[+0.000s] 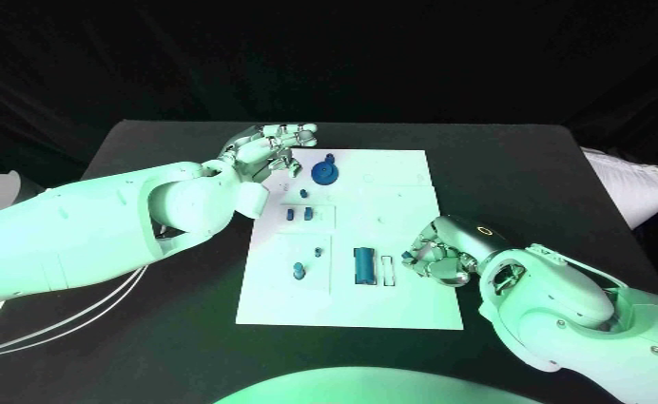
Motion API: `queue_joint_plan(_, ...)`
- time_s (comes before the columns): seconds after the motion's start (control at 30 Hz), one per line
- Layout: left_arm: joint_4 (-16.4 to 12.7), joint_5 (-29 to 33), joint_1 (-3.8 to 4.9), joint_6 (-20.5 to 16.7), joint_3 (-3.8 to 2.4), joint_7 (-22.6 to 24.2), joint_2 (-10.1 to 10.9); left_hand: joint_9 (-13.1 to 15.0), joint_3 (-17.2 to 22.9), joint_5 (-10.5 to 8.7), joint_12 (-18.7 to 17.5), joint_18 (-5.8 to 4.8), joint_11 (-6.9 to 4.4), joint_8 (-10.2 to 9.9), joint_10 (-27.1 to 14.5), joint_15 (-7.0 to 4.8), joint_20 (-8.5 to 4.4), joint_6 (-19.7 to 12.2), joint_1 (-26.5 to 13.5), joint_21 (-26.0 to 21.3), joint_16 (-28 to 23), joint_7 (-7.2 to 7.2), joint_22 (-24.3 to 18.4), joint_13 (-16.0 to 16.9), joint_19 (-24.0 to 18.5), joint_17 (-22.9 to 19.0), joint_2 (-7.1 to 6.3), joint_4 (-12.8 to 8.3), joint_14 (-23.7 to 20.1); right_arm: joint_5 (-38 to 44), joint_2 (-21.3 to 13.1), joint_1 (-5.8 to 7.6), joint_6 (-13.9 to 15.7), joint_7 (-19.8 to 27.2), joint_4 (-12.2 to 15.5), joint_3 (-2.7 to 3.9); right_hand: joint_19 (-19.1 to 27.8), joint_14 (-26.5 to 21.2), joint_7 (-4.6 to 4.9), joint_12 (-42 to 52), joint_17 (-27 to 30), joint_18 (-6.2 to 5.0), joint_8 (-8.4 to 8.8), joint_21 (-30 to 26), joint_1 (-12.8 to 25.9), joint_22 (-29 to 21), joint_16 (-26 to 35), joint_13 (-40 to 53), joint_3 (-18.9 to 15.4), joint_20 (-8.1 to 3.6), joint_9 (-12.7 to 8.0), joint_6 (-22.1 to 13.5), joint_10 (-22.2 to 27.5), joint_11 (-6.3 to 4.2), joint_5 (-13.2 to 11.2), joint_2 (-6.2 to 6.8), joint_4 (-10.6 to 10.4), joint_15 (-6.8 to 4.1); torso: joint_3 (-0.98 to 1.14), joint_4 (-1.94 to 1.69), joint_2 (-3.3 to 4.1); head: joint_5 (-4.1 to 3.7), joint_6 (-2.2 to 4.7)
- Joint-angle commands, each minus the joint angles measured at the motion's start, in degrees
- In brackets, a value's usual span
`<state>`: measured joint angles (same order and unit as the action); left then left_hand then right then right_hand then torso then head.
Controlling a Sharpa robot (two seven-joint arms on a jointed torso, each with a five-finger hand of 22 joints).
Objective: Assemble the parts on the task board
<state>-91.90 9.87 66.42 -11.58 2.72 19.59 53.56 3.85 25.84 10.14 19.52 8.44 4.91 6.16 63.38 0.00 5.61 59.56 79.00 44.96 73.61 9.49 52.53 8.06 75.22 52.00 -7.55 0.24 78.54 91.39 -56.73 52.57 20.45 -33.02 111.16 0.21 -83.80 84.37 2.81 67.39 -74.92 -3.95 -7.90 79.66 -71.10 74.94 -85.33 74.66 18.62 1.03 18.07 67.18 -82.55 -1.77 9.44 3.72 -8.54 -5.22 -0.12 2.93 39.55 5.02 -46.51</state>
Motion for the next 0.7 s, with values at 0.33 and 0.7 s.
queue_joint_plan(0.33, -0.10, -0.23, 0.02, 1.28, -0.03, 0.27, -0.27, 0.07, -0.01, 0.31, 0.21, 0.74, 0.03, 0.18, -0.54, 0.13, 0.20, -0.39, -0.15, -0.37, -0.22, 0.02, -0.02, 0.09, -0.16, -0.05, 0.59, -0.40, -0.43, -10.47, 1.77, -0.05, 1.65, -0.80, -0.01, 0.00, -0.60, 4.36, 0.01, 0.26, -8.55, 0.52, -0.29, -0.01, 0.65, 0.26, -0.17, 0.33, 0.92, -0.32, 0.22, 0.64, -0.51, 0.16, 0.82, 1.13, -0.09, -0.13, 0.03, 0.05, -0.02, 0.05, -0.11)
queue_joint_plan(0.7, -0.14, -0.24, 0.02, 1.32, -0.03, 0.23, -0.26, 0.07, -0.01, 0.31, 0.21, 0.74, 0.03, 0.18, -0.54, 0.13, 0.20, -0.39, -0.15, -0.37, -0.22, 0.02, -0.02, 0.09, -0.16, -0.05, 0.59, -0.40, -0.43, -10.92, 2.72, -0.05, -2.83, -1.43, -0.86, -0.01, -0.72, 4.42, -0.11, 1.08, -8.79, 0.57, -0.69, 0.16, 3.13, 0.53, -0.32, 1.02, 0.39, -0.33, 0.72, 1.17, -0.99, 0.09, 4.43, 1.75, -0.92, -0.17, -0.02, -0.01, -0.03, 0.01, -0.24)
